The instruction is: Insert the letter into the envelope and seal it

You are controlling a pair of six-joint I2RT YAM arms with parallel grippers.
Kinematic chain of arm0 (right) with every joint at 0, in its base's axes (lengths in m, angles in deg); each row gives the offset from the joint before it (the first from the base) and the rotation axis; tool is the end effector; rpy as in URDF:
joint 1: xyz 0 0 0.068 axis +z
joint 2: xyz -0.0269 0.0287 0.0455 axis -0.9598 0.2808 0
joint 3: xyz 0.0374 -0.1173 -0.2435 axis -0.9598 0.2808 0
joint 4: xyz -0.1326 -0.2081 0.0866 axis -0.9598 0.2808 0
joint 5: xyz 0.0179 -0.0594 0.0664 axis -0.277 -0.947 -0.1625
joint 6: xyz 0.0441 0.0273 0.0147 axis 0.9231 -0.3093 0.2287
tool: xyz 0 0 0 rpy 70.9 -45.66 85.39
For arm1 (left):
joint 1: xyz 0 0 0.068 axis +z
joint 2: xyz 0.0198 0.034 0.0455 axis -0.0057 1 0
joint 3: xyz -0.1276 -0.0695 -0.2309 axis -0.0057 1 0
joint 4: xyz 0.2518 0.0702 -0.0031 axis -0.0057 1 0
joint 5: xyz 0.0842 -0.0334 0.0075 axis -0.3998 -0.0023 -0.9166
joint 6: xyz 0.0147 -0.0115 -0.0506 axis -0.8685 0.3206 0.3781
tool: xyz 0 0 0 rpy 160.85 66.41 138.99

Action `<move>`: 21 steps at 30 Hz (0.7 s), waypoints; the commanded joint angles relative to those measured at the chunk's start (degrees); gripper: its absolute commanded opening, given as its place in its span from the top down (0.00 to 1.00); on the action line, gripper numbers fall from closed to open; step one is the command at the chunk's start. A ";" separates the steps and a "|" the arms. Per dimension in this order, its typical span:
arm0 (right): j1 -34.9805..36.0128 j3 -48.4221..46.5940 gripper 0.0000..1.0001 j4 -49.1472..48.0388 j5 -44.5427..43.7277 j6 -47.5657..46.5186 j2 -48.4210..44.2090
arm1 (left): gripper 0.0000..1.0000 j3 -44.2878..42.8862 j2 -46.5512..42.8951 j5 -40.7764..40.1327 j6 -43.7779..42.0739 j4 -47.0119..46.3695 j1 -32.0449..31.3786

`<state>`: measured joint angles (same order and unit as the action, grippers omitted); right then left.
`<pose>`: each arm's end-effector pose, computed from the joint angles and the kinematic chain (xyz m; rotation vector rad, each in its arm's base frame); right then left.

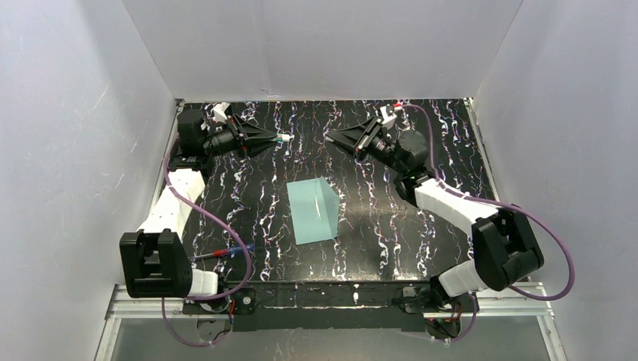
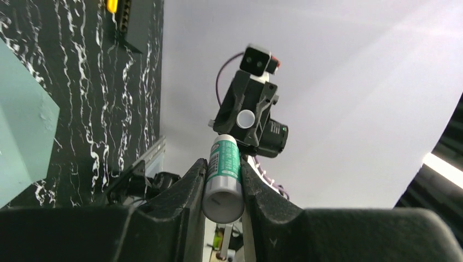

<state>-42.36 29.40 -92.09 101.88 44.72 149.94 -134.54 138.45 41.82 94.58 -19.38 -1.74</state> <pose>0.2724 0.1836 0.3138 0.2941 1.6643 1.8868 0.3036 -0.0386 0.3380 -0.4091 2.0149 -1.8443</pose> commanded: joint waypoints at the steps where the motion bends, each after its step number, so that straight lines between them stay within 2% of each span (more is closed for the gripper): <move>1: -1.40 2.66 0.99 -8.26 -1.33 0.87 -2.79 | 1.00 -1.26 -0.32 -2.27 -0.61 -0.81 0.63; 3: -1.88 2.44 0.99 -4.09 -0.34 -1.67 -2.87 | 1.00 -1.56 0.12 -2.14 -0.47 -1.22 0.62; 4: -2.03 1.47 0.99 1.38 -0.13 -5.59 -3.23 | 1.00 -1.72 0.30 -1.97 -0.66 -1.23 0.62; 6: -2.23 -4.31 0.99 20.61 -2.83 -18.37 -3.99 | 1.00 -1.89 0.57 -1.64 -2.08 -1.23 0.53; 8: -2.16 -11.45 0.99 45.04 -11.69 -33.75 -2.99 | 1.00 -1.36 0.55 -1.41 -3.57 -0.56 0.02; 9: -2.45 -13.64 0.99 53.36 -15.83 -37.81 -1.66 | 1.00 -0.87 0.44 -1.41 -4.50 0.06 -0.36; 11: -2.68 -15.83 0.99 61.61 -23.49 -44.49 -0.12 | 1.00 -0.92 0.20 -1.85 -8.84 4.31 -1.44; 12: -2.72 -16.55 0.99 66.27 -28.32 -46.45 1.09 | 1.00 -2.26 0.16 -3.41 -13.47 10.65 -1.86; 14: -2.77 -17.76 0.99 71.12 -35.14 -50.27 4.41 | 1.00 -6.03 0.53 -6.61 -24.31 25.18 -3.95; 15: -2.83 -18.00 0.98 72.82 -36.36 -51.01 6.02 | 1.00 -7.13 0.73 -7.69 -27.62 28.41 -4.77; 21: -2.86 -17.72 0.91 73.73 -38.95 -53.82 13.66 | 1.00 -9.77 2.70 -9.97 -38.78 37.97 -8.19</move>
<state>-45.12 12.07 -25.79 69.72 -2.84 160.37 -141.19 139.74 34.02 68.42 6.00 -8.21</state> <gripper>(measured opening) 0.311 0.217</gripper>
